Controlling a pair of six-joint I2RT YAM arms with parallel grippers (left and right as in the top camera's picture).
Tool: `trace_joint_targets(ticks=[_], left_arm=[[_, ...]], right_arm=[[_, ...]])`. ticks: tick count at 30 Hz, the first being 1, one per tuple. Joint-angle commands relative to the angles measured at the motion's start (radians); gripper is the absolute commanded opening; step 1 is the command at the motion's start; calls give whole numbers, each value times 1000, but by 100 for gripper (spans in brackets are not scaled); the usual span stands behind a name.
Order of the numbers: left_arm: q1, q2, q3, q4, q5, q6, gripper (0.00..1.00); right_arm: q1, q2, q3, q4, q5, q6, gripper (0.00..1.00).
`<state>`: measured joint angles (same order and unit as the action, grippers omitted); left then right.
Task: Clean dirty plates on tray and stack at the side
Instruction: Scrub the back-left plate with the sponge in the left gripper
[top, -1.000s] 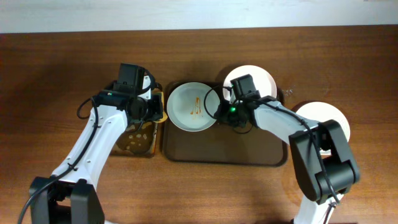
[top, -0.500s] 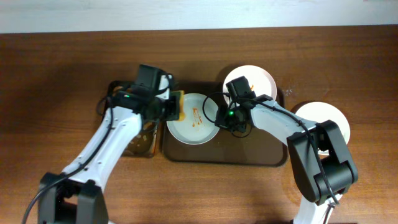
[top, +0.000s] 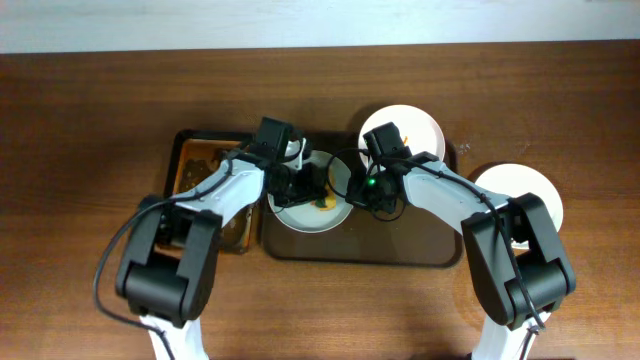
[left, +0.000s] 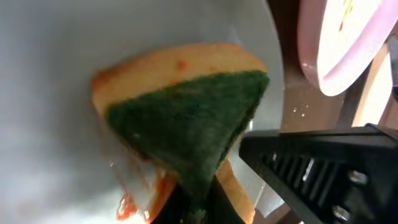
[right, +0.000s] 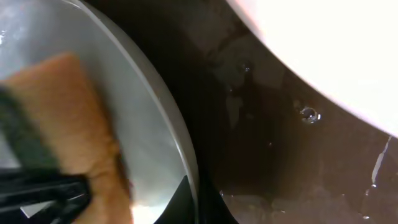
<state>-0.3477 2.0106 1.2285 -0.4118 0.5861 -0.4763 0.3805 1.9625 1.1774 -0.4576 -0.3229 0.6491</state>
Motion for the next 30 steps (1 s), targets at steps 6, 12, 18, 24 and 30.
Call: trace_joint_targets(ticks=[6, 12, 18, 24, 30], left_arm=[[33, 38, 1, -100, -327, 37, 0], [67, -127, 1, -145, -368, 139, 0], [72, -349, 1, -196, -302, 195, 0], [10, -294, 0, -172, -286, 149, 0], [-68, -125, 0, -49, -233, 21, 0]], right_arm=[[5, 21, -16, -15, 48, -13, 4], [5, 21, -16, -21, 56, -13, 4], [5, -5, -16, -43, 103, -61, 4], [6, -45, -16, -88, 144, -95, 4], [6, -45, -16, -90, 144, -95, 4]])
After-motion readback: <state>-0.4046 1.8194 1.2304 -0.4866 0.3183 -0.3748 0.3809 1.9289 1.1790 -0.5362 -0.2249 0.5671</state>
